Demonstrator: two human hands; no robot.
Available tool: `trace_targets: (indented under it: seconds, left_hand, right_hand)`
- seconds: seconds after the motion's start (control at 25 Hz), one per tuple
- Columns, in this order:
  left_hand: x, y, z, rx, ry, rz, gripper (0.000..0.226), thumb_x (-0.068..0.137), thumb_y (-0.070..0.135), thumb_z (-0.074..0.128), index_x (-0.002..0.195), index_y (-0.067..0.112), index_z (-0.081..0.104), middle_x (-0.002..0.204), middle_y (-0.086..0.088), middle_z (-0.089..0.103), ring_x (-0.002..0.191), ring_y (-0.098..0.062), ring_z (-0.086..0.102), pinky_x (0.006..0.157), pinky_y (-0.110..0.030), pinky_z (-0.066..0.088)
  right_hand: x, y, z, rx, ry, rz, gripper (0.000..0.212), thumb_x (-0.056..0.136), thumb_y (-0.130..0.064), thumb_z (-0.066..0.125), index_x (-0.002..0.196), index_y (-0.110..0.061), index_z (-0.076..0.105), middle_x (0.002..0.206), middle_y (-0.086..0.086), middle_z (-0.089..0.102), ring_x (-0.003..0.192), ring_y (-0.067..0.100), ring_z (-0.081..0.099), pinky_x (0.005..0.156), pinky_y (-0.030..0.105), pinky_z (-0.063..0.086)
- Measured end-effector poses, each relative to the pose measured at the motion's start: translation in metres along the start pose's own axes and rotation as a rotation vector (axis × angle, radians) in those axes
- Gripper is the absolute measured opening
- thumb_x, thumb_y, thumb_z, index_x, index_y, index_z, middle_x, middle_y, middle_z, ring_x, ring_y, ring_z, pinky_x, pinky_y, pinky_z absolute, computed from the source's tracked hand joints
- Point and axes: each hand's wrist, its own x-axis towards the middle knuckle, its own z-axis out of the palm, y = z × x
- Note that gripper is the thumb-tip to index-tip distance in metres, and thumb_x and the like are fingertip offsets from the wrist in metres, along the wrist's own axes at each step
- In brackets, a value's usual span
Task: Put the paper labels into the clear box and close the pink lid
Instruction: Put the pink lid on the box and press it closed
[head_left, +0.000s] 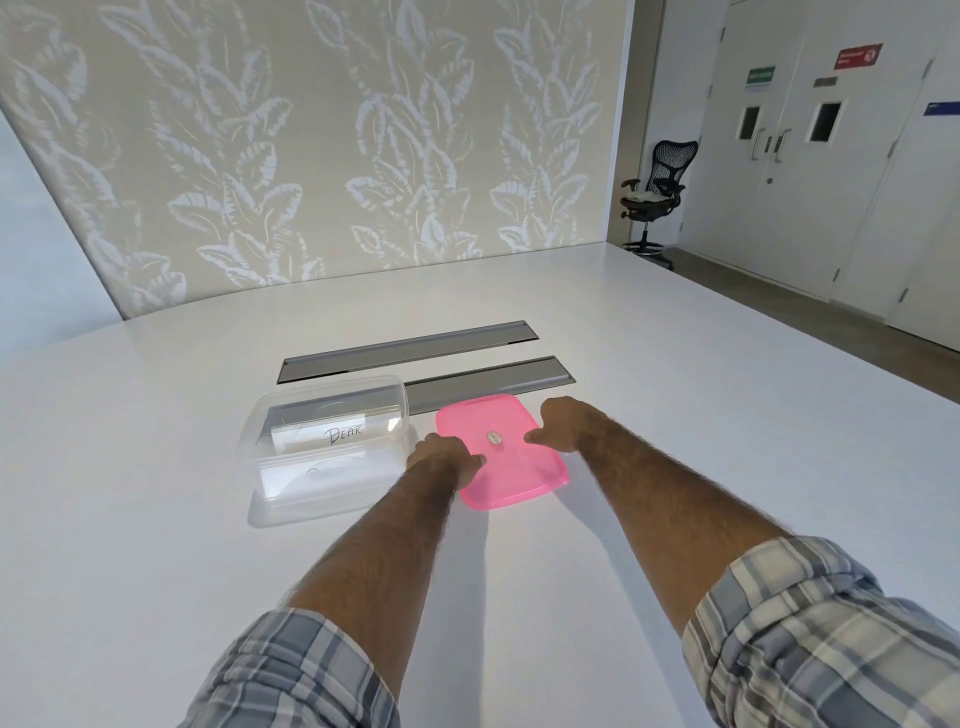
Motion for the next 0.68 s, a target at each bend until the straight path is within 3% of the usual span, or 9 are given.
trace_targets:
  seconds: [0.28,0.52,0.6,0.68]
  left_hand:
    - [0.009,0.005,0.003,-0.171,0.028,-0.087,0.054,0.098,0.048,0.046,0.138,0.012,0.054,0.139,-0.012,0.054,0.125,-0.032,0.054,0.100,-0.039,0.048]
    - [0.013,0.014,0.003,-0.379,0.009,-0.179,0.045,0.096,0.022,0.046,0.137,0.005,0.050,0.142,-0.014,0.050,0.130,-0.031,0.049,0.106,-0.038,0.044]
    - [0.016,0.015,0.001,-0.521,0.018,-0.198,0.043,0.095,0.017,0.047,0.135,0.002,0.050,0.137,-0.016,0.055,0.124,-0.032,0.056,0.104,-0.038,0.048]
    - [0.021,0.016,0.001,-0.759,0.035,-0.196,0.039,0.094,0.007,0.049,0.132,-0.002,0.051,0.123,-0.018,0.062,0.108,-0.034,0.065,0.092,-0.038,0.054]
  right_hand:
    - [0.006,0.000,0.018,0.214,-0.083,0.142,0.052,0.087,-0.042,0.069,0.121,-0.004,0.057,0.125,0.012,0.063,0.112,0.030,0.061,0.082,0.032,0.045]
    - [0.000,-0.005,0.024,0.352,-0.027,0.222,0.046,0.087,-0.031,0.071,0.120,-0.002,0.059,0.124,0.014,0.064,0.112,0.030,0.062,0.082,0.032,0.047]
    - [-0.001,-0.004,0.024,0.392,-0.004,0.257,0.037,0.086,-0.025,0.070,0.114,-0.002,0.062,0.120,0.014,0.066,0.108,0.030,0.064,0.076,0.029,0.047]
    - [-0.002,-0.004,0.024,0.451,0.005,0.301,0.033,0.085,-0.022,0.068,0.111,-0.002,0.063,0.116,0.014,0.067,0.104,0.030,0.066,0.077,0.030,0.052]
